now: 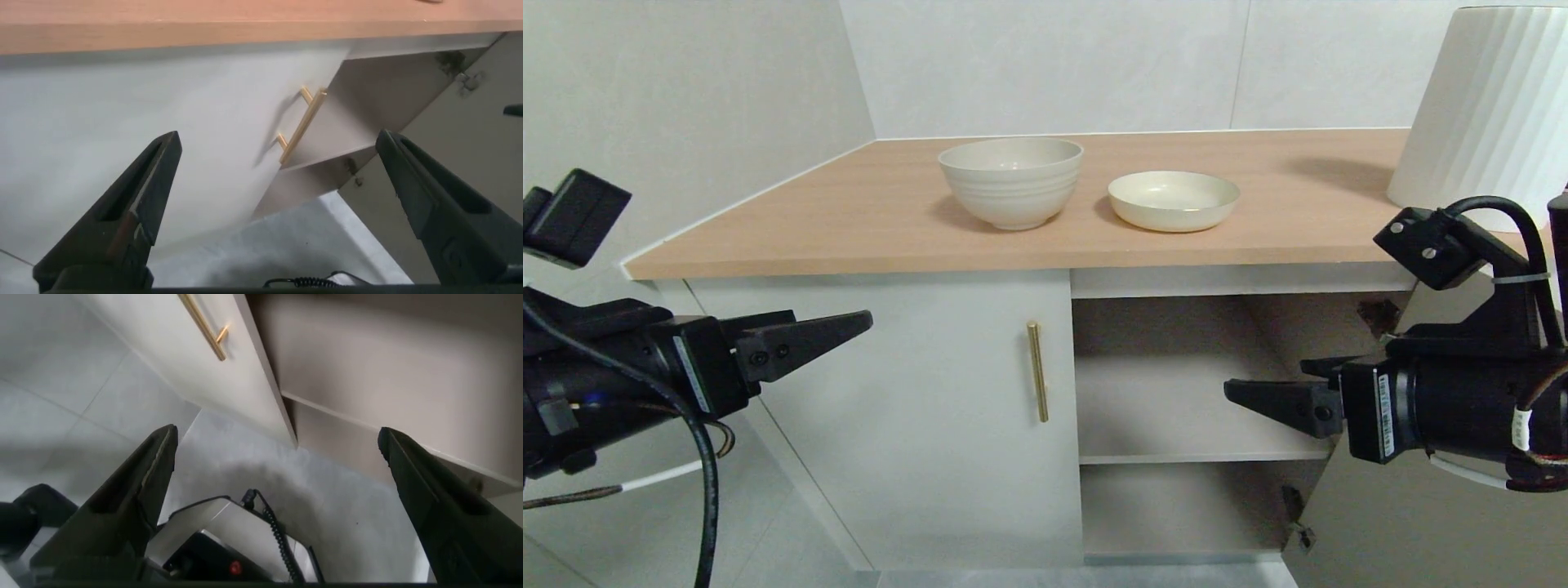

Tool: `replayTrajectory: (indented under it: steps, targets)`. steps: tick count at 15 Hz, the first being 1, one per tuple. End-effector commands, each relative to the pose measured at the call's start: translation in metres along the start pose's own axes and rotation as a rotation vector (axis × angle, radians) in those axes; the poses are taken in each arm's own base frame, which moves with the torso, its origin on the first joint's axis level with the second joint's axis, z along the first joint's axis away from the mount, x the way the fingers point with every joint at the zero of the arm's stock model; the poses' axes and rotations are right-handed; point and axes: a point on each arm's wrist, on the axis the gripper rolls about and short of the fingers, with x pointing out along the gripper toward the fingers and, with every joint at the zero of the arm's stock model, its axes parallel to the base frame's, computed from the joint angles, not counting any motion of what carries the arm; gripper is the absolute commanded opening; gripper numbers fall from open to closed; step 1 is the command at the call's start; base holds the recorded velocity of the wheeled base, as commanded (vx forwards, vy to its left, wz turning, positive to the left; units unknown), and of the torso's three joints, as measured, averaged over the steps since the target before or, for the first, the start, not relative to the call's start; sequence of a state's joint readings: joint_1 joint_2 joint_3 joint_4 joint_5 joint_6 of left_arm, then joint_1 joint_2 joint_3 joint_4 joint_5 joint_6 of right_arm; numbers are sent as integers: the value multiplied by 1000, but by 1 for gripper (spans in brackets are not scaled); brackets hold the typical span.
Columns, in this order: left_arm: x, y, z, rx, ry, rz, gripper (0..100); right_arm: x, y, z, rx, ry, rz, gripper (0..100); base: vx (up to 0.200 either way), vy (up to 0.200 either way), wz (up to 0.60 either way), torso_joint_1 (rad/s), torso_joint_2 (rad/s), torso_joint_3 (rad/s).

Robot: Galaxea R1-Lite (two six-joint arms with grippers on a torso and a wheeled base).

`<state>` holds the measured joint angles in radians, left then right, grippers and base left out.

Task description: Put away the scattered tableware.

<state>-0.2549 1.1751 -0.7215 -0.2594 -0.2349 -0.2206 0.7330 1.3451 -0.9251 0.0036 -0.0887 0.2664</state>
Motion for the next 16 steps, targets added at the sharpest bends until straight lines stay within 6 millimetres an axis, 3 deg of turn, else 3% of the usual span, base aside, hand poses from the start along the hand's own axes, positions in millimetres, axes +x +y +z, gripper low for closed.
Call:
replayTrajectory:
  steps: [1,4,8,16]
  targets:
    - [2,1,-2,-3,11,3,100,1,0,0,1,-2,-1,100,0,0,0,0,0,0]
    - [5,1,-3,-4,23,-4,100,-1,-1,1,3,-9,-5,100,0,0,0,0,0,0]
    - [19,4,-10,-15,77,-2,100,3,-7,1,12,-4,-31,100,0,0,0,74,-228,-253]
    - [37,11,-21,-35,147,14,100,10,-12,2,20,-20,-50,100,0,0,0,156,-491,-301]
